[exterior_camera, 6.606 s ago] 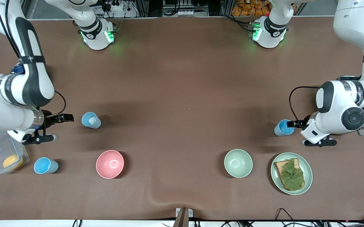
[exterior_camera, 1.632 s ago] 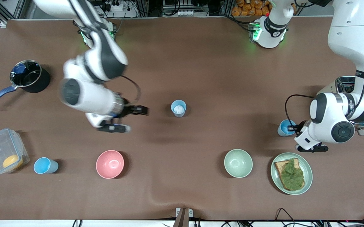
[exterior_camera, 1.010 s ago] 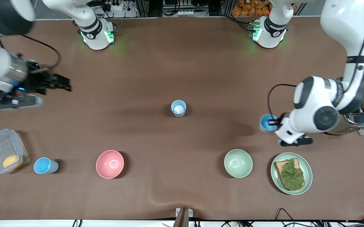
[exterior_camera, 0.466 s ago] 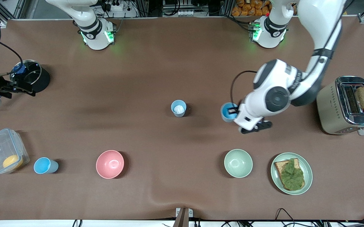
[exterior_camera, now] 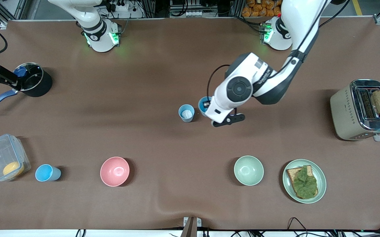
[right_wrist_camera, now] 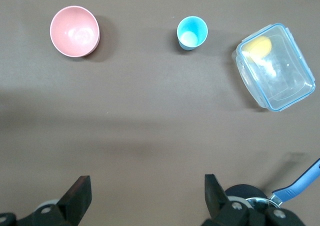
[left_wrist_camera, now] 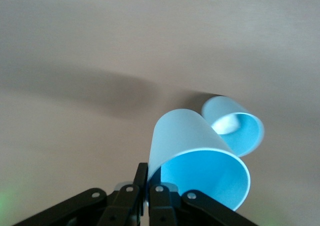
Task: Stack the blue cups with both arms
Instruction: 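Carry the cup with the left gripper and lower it into the center cup, then open the left gripper and lift it off the stacked cups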
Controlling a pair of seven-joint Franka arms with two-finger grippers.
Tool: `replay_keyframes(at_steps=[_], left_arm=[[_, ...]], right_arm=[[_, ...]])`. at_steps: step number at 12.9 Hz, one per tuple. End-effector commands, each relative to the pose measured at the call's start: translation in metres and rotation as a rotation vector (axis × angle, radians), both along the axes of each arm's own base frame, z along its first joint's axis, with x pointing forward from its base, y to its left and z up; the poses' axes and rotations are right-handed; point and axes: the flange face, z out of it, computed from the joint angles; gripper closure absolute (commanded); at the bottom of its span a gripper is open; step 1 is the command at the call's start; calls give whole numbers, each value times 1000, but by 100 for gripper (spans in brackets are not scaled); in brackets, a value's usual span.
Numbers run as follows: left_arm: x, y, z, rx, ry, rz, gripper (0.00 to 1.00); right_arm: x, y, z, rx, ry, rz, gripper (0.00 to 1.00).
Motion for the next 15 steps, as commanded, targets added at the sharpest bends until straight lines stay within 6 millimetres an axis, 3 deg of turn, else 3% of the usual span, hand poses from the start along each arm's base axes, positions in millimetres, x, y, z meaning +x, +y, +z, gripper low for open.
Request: replay_keyframes(at_steps=[1, 5, 9, 12, 14, 15], left_arm=[[5, -23, -5, -72, 1, 54, 100], [-9, -53, -26, -93, -11, 71, 100], [-20, -63, -37, -85, 7, 55, 100], [-21, -64, -52, -74, 29, 60, 100], [-19, -62, -51, -74, 28, 65, 100], [-14, -58, -47, -72, 26, 103, 15]], right_arm=[[15, 11, 18, -27, 12, 23, 0], [25, 13, 18, -32, 37, 28, 0], [25, 16, 16, -30, 42, 29, 0], [25, 21, 17, -30, 42, 43, 0], [26, 30, 18, -29, 38, 58, 0], [26, 30, 17, -30, 40, 59, 0]])
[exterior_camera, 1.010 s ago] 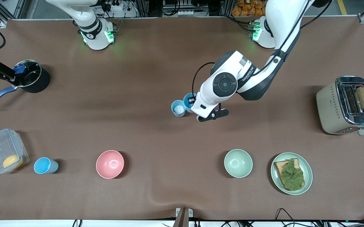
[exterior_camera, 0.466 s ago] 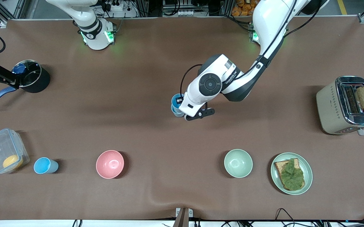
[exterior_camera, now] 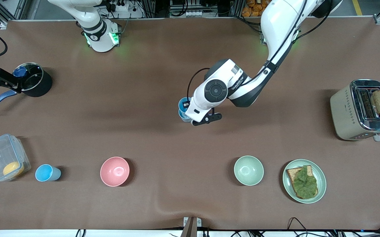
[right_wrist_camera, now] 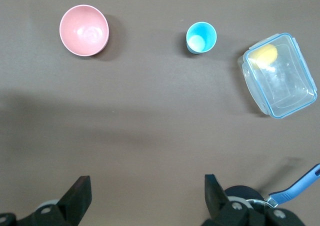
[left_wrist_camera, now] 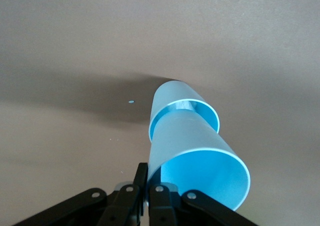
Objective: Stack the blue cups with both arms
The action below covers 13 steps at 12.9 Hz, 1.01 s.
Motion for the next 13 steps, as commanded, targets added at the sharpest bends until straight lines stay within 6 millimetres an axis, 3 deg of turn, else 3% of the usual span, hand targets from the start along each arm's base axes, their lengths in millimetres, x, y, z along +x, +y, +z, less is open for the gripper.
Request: replay_keyframes(at_steps=[1, 4, 6, 8, 10, 11, 13], left_arm=[[11, 0, 13, -19, -11, 67, 0], [19, 3, 33, -34, -49, 79, 0], [36, 24, 59, -13, -129, 86, 0], [62, 63, 94, 82, -278, 75, 0], [93, 120, 135, 110, -368, 115, 0], [99, 140, 156, 111, -396, 100, 0], [112, 202, 189, 147, -401, 39, 0]], right_arm=[[1, 5, 5, -16, 10, 9, 0], [0, 4, 4, -12, 19, 4, 0], [1, 5, 5, -12, 16, 9, 0], [0, 7, 5, -12, 17, 12, 0], [0, 5, 5, -10, 17, 7, 0], [0, 5, 5, -10, 19, 7, 0], [0, 6, 4, -10, 20, 7, 0]])
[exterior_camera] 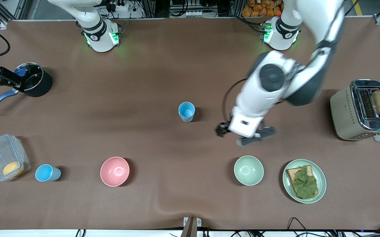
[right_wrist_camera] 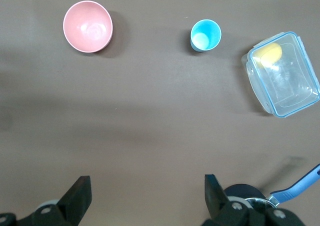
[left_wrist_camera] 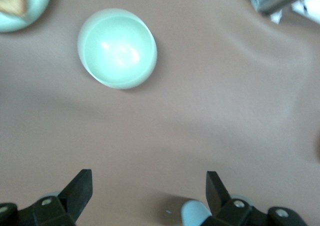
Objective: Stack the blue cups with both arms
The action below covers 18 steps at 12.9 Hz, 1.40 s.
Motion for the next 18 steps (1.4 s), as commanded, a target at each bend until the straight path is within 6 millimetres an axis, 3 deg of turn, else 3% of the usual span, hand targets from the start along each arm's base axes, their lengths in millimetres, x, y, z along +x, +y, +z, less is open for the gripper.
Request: replay_keyframes(at_steps=[1, 4, 7, 9, 12, 15, 17, 18], left_arm=[[2, 72, 42, 82, 2, -90, 0], [0, 170, 80, 155, 58, -220, 0], [-17, 254, 125, 134, 80, -172, 0], [-35, 287, 142, 136, 136, -201, 0], [-62, 303, 163, 119, 197, -234, 0], [-77, 287, 172, 105, 225, -269, 0], [-84, 270, 179, 112, 206, -387, 0], [-83, 270, 180, 110, 199, -419, 0]], right_arm=[[1, 2, 5, -11, 4, 1, 0], [1, 3, 5, -10, 6, 3, 0], [1, 3, 4, -8, 8, 3, 0], [1, 4, 5, -6, 8, 3, 0], [1, 5, 5, -5, 8, 4, 0], [1, 5, 5, -5, 8, 4, 0], [1, 5, 5, -3, 8, 3, 0], [1, 5, 5, -3, 8, 3, 0]])
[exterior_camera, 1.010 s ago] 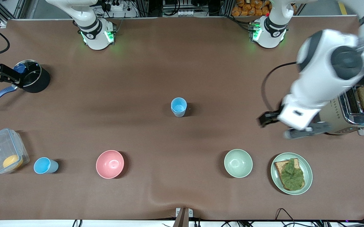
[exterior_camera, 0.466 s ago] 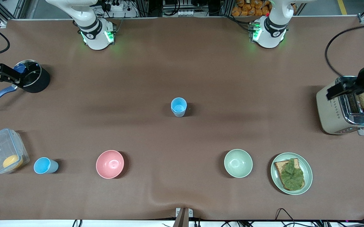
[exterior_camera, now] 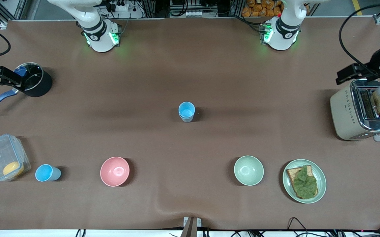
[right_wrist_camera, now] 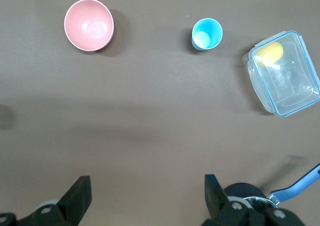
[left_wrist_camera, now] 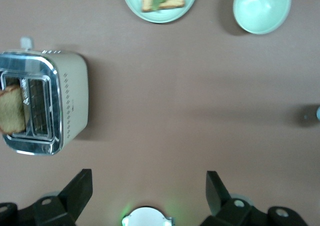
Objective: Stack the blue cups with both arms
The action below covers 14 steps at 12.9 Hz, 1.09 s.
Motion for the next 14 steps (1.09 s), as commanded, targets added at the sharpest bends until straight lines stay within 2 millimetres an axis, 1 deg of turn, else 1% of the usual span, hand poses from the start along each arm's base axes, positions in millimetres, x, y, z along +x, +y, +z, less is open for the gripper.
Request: replay_keyframes(at_steps=[1, 2, 3, 4, 5, 9, 12, 14], left_arm=[[-9, -3, 6, -27, -9, -81, 0], [-7, 0, 8, -31, -29, -75, 0], [-4, 6, 7, -39, -38, -62, 0], [-1, 16, 6, -46, -41, -35, 0], [0, 19, 7, -50, -49, -17, 0], [6, 22, 0, -35, -41, -11, 0], [14, 23, 0, -34, -88, -9, 0], [14, 25, 0, -20, -93, -7, 0]], right_arm=[[1, 3, 4, -4, 3, -1, 0], [1, 3, 4, -4, 3, -1, 0], [1, 4, 4, -4, 3, -1, 0], [1, 6, 4, -4, 3, 1, 0], [1, 6, 4, -4, 4, 1, 0], [1, 6, 4, -4, 4, -1, 0], [1, 6, 4, -4, 3, -1, 0], [1, 6, 4, -4, 4, -2, 0]])
